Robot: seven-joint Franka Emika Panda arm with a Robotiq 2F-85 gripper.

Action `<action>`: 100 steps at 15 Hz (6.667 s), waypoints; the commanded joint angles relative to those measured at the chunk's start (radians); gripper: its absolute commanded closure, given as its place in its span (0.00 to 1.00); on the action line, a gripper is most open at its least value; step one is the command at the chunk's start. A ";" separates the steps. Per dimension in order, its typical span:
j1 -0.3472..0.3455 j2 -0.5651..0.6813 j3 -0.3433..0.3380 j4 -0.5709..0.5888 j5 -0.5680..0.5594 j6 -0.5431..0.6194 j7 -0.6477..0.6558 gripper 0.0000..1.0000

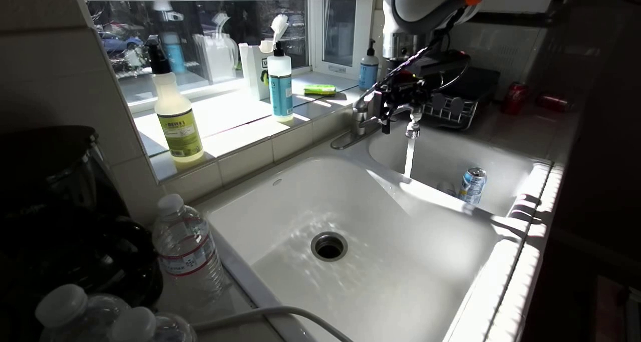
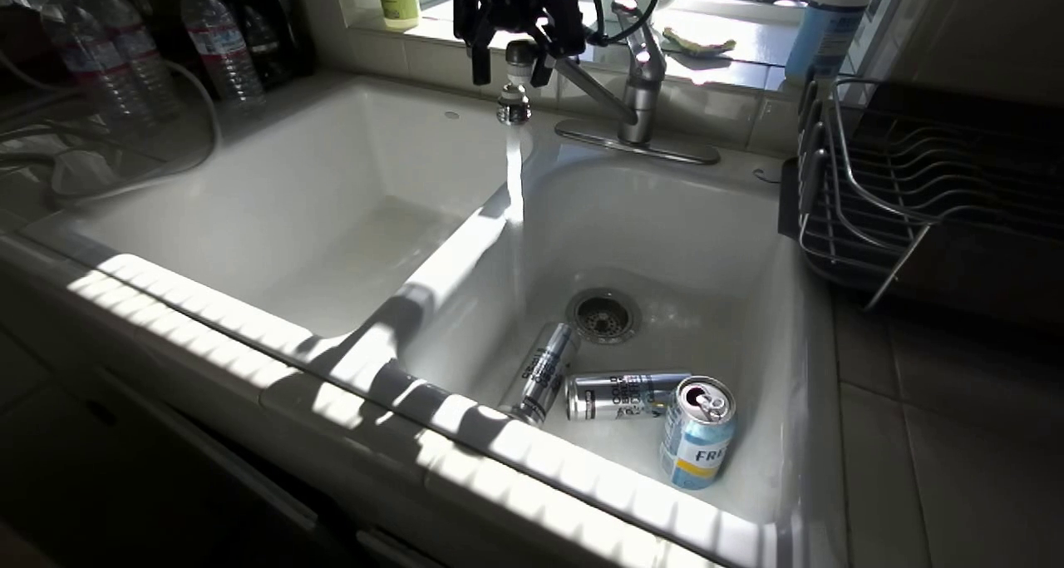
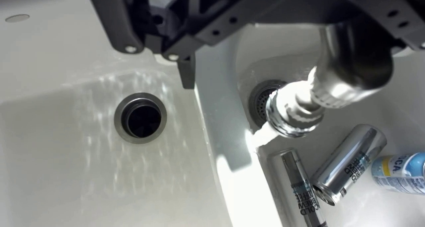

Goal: Move the faucet head to the left and then push the faucet handle down

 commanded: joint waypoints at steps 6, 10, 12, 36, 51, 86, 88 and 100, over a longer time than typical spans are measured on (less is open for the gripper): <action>0.067 0.117 0.045 0.152 0.041 -0.043 0.102 0.00; 0.081 0.147 0.049 0.192 0.043 -0.056 0.129 0.00; 0.086 0.159 0.051 0.213 0.043 -0.061 0.144 0.00; 0.102 0.130 0.028 0.242 0.029 -0.114 0.256 0.00; 0.073 -0.317 0.033 -0.127 -0.019 0.066 0.125 0.00; -0.079 -0.061 -0.048 -0.114 0.137 0.787 -0.223 1.00; -0.082 -0.051 -0.048 -0.110 0.138 0.778 -0.217 1.00; -0.059 -0.080 -0.072 -0.162 0.054 0.709 -0.027 1.00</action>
